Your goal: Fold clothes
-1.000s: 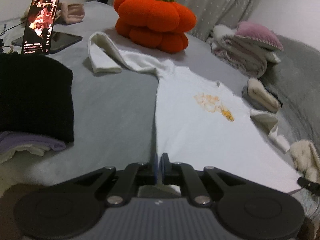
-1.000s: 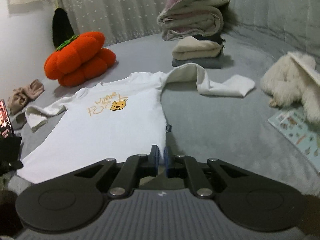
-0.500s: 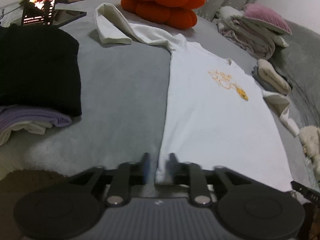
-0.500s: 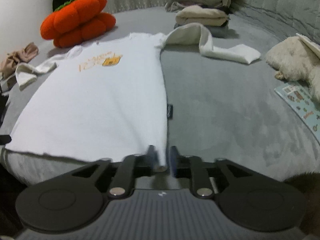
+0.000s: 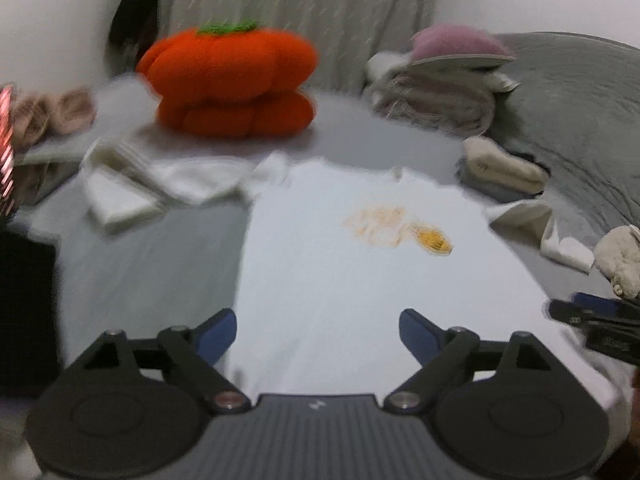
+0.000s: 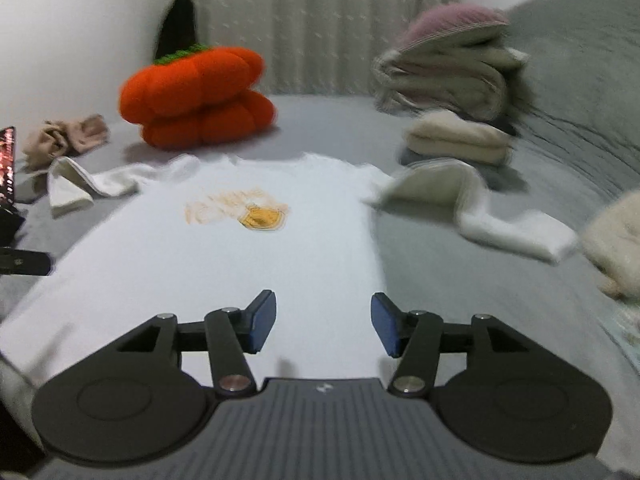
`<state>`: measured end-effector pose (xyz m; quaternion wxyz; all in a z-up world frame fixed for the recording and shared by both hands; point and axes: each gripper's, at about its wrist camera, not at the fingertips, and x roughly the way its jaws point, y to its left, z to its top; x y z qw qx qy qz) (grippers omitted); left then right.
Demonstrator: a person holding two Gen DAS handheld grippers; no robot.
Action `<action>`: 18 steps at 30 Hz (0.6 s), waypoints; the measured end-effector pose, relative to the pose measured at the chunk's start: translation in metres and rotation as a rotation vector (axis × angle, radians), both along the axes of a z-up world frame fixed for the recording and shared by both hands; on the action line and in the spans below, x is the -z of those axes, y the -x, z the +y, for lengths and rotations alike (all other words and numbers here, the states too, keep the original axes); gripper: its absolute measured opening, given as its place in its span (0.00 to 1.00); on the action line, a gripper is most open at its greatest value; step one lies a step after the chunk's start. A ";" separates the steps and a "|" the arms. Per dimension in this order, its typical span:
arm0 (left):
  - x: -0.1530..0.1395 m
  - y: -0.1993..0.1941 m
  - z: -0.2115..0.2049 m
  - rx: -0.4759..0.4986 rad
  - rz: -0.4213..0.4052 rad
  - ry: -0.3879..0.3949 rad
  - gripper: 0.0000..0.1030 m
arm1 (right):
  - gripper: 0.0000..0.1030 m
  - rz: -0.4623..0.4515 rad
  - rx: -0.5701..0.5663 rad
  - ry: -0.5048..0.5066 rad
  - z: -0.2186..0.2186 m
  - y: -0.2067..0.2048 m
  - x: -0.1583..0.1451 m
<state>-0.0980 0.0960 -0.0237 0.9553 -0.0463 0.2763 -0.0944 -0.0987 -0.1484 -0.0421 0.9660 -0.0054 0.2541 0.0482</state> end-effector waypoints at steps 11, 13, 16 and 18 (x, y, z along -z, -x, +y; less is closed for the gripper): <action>0.025 -0.076 -0.025 0.018 -0.020 -0.017 0.93 | 0.55 0.079 -0.035 0.005 0.020 -0.108 0.024; 0.036 -0.081 -0.027 0.014 0.014 -0.044 0.93 | 0.55 0.091 -0.030 0.007 0.017 -0.120 0.027; 0.048 -0.083 -0.024 0.016 0.066 -0.042 0.97 | 0.57 0.094 -0.031 0.033 0.009 -0.128 0.028; 0.048 -0.083 -0.021 0.022 0.070 -0.024 0.99 | 0.59 0.096 -0.025 0.048 -0.003 -0.128 0.030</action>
